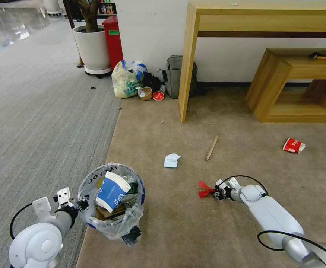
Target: Pick up the trash bin and place the garbage on the floor into it.
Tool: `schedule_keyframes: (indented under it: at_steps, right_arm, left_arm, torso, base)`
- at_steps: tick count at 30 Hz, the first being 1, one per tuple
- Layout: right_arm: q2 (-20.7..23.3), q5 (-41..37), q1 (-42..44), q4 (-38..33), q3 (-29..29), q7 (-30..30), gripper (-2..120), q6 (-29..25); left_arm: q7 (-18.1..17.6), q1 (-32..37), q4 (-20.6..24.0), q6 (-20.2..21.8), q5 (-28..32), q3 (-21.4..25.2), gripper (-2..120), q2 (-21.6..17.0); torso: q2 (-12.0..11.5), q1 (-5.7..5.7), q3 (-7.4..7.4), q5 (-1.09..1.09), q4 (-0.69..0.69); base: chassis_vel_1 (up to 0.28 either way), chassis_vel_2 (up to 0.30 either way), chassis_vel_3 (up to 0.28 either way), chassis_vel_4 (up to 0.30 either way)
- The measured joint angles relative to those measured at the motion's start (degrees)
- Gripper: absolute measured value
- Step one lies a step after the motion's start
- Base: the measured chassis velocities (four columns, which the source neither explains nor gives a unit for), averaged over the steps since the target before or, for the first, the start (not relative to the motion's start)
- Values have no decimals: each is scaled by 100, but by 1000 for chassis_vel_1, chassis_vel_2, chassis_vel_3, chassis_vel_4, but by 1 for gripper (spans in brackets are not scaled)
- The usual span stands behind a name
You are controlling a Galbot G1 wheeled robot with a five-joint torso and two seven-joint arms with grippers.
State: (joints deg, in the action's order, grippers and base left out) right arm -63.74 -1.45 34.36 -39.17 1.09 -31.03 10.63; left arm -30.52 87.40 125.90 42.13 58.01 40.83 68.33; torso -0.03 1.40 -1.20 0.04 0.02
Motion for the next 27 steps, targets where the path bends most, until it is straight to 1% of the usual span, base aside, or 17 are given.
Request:
schedule_keyframes:
  at_steps: [1,2,3,4,6,8,13,14,17,18,21,22,25,26,27]
  right_arm:
    - [29,3,6,-5,16,26,4,10]
    - [41,2,26,-37,27,55,0,14]
    - [41,2,26,-37,27,55,0,14]
    - [52,0,42,-71,37,79,0,17]
    - [73,-7,71,-138,58,106,0,27]
    - [170,-80,152,-387,116,154,0,83]
    - [346,-253,303,-959,226,280,0,169]
    - [346,-253,303,-959,226,280,0,169]
    - [477,-502,426,-1522,339,397,0,305]
    - [477,-502,426,-1522,339,397,0,305]
    - [613,-774,590,-2300,514,526,0,503]
    - [613,-774,590,-2300,514,526,0,503]
    - [676,-1135,606,-3196,610,586,0,568]
    - [676,-1135,606,-3196,610,586,0,568]
    - [679,-1225,578,-3387,615,587,0,564]
  left_arm:
    - [-1,-3,1,0,-1,1,0,-2]
    - [1,-5,3,0,5,0,0,-2]
    - [1,-5,3,0,5,0,0,-2]
    - [2,-5,8,0,7,0,0,-3]
    - [2,-5,14,0,2,1,0,-3]
    - [2,1,20,0,1,0,0,-1]
    - [5,8,36,0,-3,2,0,-5]
    - [5,8,36,0,-3,2,0,-5]
    - [5,6,51,0,-5,2,0,-12]
    - [5,6,51,0,-5,2,0,-12]
    - [4,2,56,0,-11,-7,0,-10]
    - [4,2,56,0,-11,-7,0,-10]
    - [-1,-2,56,0,-32,-23,0,-14]
    - [-1,-2,56,0,-32,-23,0,-14]
    - [-5,-3,55,0,-34,-26,0,-17]
  torso:
    - [0,0,0,-7,-4]
    - [0,0,-1,-8,-8]
    - [0,0,-1,-8,-8]
    - [0,0,-1,-2,-7]
    - [0,0,-1,-1,-7]
    - [0,0,0,-5,-4]
    - [0,0,0,-4,-5]
    - [0,0,0,-4,-5]
    - [0,0,0,-4,-4]
    - [0,0,0,-4,-4]
    - [0,0,0,-5,-5]
    - [0,0,0,-5,-5]
    - [0,0,0,-5,-4]
    - [0,0,0,-5,-4]
    - [0,0,0,-4,-4]
  base:
    - [0,0,0,0]
    - [0,0,0,0]
    - [0,0,0,0]
    - [0,0,0,0]
    - [0,0,0,0]
    - [0,0,0,0]
    - [0,0,0,0]
    - [0,0,0,0]
    - [0,0,0,0]
    - [0,0,0,0]
    - [0,0,0,0]
    - [0,0,0,0]
    - [0,0,0,0]
    - [0,0,0,0]
    - [0,0,0,0]
